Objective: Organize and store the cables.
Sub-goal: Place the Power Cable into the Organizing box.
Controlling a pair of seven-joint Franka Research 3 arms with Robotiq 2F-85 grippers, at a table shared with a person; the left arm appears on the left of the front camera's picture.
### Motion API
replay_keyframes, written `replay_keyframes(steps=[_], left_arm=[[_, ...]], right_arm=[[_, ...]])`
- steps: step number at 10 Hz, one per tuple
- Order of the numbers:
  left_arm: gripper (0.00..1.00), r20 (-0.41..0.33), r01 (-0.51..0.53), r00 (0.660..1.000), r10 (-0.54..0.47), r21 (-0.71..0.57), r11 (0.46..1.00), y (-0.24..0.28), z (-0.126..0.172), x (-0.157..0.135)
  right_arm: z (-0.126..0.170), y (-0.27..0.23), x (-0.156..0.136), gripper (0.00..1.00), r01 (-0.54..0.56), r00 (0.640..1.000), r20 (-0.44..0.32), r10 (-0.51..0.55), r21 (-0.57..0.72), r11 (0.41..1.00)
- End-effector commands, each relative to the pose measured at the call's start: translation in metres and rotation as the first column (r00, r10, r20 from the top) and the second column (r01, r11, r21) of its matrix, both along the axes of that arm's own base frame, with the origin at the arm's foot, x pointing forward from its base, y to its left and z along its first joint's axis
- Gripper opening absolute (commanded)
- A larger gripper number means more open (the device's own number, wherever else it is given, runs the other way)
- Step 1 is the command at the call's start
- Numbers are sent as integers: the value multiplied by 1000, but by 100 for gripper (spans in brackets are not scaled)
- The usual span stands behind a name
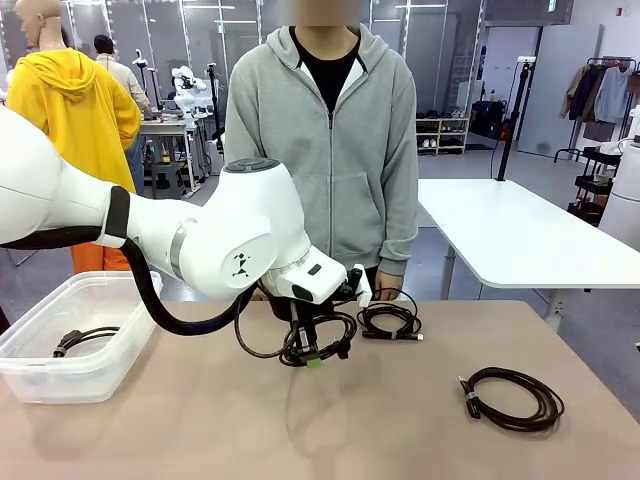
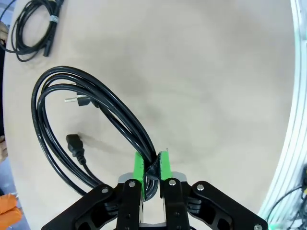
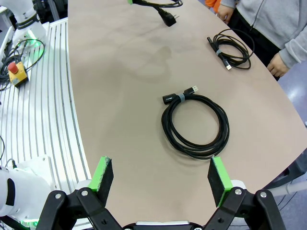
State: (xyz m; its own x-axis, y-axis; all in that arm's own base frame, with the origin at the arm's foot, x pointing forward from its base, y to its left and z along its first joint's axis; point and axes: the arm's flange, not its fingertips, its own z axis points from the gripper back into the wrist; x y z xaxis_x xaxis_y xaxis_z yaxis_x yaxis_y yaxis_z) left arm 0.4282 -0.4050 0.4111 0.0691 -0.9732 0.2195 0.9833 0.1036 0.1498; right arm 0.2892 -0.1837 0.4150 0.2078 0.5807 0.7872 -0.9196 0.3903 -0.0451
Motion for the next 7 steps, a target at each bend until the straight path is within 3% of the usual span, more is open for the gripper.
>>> replay_keyframes(steps=[1, 5, 6, 7], left_arm=[[9, -8, -23, 1000, 23, -6, 1000, -2, -12, 3], [9, -8, -23, 1000, 23, -6, 1000, -2, -12, 3], [15, -30, -12, 999, 13, 7, 1000, -1, -17, 3], [15, -2, 46, 999, -46, -25, 999, 8, -2, 8]], right_arm=[[0, -1, -1, 100, -8, 1000, 23, 8, 12, 1000], [0, -1, -1, 100, -8, 1000, 23, 8, 12, 1000], [0, -1, -1, 100, -8, 1000, 23, 8, 12, 1000], [0, -1, -1, 100, -8, 1000, 23, 8, 12, 1000]])
